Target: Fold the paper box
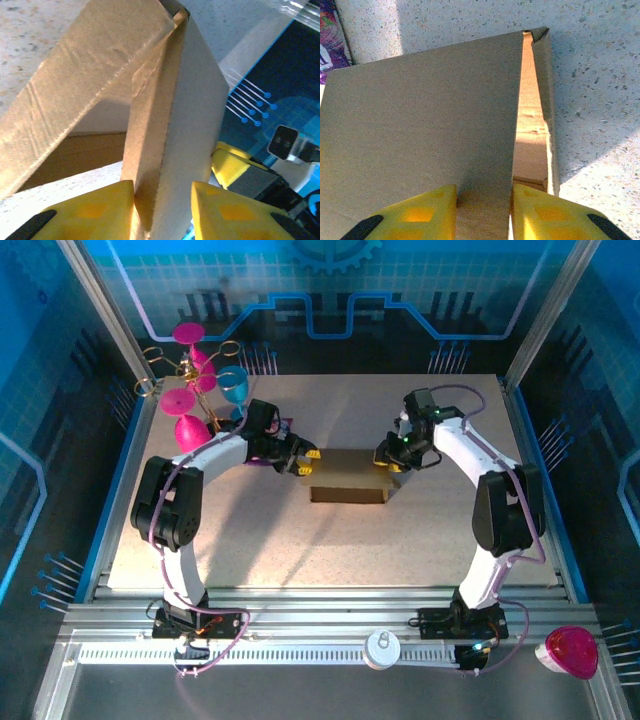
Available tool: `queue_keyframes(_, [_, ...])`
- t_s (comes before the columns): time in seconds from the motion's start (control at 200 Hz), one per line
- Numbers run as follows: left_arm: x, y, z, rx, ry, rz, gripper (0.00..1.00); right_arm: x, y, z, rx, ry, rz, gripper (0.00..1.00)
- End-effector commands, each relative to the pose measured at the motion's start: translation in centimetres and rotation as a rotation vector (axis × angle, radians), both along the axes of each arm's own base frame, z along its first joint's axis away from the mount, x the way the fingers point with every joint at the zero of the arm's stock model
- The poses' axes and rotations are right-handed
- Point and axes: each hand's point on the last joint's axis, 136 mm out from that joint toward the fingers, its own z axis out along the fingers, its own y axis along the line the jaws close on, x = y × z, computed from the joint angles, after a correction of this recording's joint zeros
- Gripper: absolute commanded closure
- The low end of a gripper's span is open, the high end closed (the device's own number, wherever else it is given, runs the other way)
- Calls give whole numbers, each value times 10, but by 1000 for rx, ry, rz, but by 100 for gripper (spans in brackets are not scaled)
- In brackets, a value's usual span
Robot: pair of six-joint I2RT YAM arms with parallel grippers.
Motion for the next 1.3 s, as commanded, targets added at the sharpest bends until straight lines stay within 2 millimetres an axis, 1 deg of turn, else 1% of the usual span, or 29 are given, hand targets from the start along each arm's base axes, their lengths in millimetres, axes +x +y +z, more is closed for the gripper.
queue_keyframes(0.0, [-17,8,-16,60,33,-48,64,-5,0,-12,-45,11,38,68])
queue_keyframes(0.045, [-19,10,-17,82,31,-60,64,-5,0,-13,-52,10,43,68])
queue_keyframes(0.145, [-23,15,-17,135,23,-96,58,-7,-2,-15,-71,11,47,68])
queue_keyframes(0.21, [-23,17,-17,154,14,-111,56,-8,-2,-17,-77,13,52,69])
queue_keyframes(0.335, [-26,16,-23,160,20,-127,57,-10,-2,-22,-88,19,60,70])
queue_keyframes(0.445, [-29,14,-28,170,23,-136,60,-13,-2,-24,-94,25,66,74])
queue_keyframes(0.615, [-33,18,-32,218,11,-154,64,-16,-3,-21,-116,10,73,76])
queue_keyframes(0.745, [-40,21,-41,244,24,-171,66,-20,-4,-26,-125,19,80,77])
queue_keyframes(0.921, [-45,22,-49,270,23,-187,66,-26,-4,-37,-136,36,93,78])
queue_keyframes(1.046, [-51,26,-55,307,27,-209,66,-29,-5,-42,-149,45,99,78])
queue_keyframes(1.296, [-56,23,-65,318,25,-239,63,-29,-6,-42,-153,39,108,77])
